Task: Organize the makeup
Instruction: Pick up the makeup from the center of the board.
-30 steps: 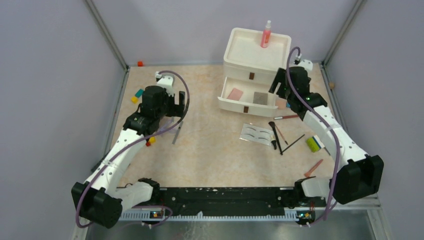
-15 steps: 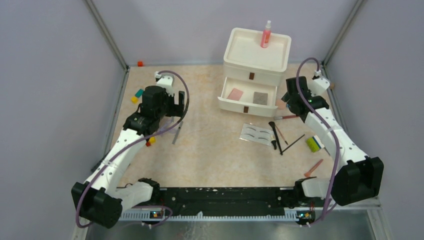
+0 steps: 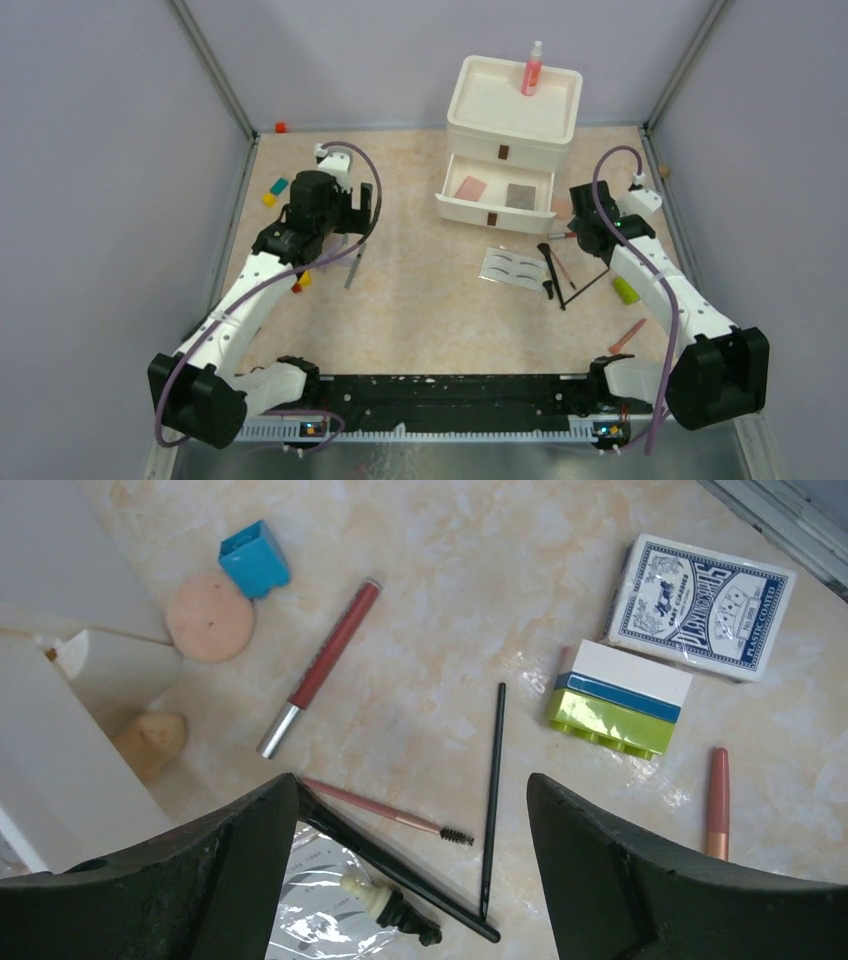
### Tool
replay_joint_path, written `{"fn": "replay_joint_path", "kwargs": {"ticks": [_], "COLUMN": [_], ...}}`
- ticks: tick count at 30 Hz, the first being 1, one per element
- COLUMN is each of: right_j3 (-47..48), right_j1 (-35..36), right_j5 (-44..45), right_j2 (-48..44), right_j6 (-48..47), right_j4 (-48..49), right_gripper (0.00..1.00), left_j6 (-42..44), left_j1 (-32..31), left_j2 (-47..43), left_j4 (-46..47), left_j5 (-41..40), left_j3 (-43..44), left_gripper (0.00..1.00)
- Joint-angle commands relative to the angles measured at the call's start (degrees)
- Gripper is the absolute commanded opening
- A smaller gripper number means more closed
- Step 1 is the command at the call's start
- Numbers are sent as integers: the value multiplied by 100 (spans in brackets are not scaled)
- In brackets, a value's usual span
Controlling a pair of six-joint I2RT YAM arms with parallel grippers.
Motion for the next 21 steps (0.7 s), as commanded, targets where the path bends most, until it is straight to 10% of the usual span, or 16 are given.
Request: {"fn": "replay_joint_path", "kwargs": {"ticks": [1, 21], "right_j3": [-137, -821], "right_j1": [8, -157], "right_j5": [9, -1014], "right_j2": [-44, -115], "right_j6": [210, 201], "right_j4": [-104, -66], "right_gripper": [83, 83], "left_j6": [-47, 105], "left_j1": [33, 31], "left_j2": [80, -142], "left_j4": [274, 257], "left_j5": [68, -217], "left_j3": [-12, -69], "left_gripper": [99, 99]}}
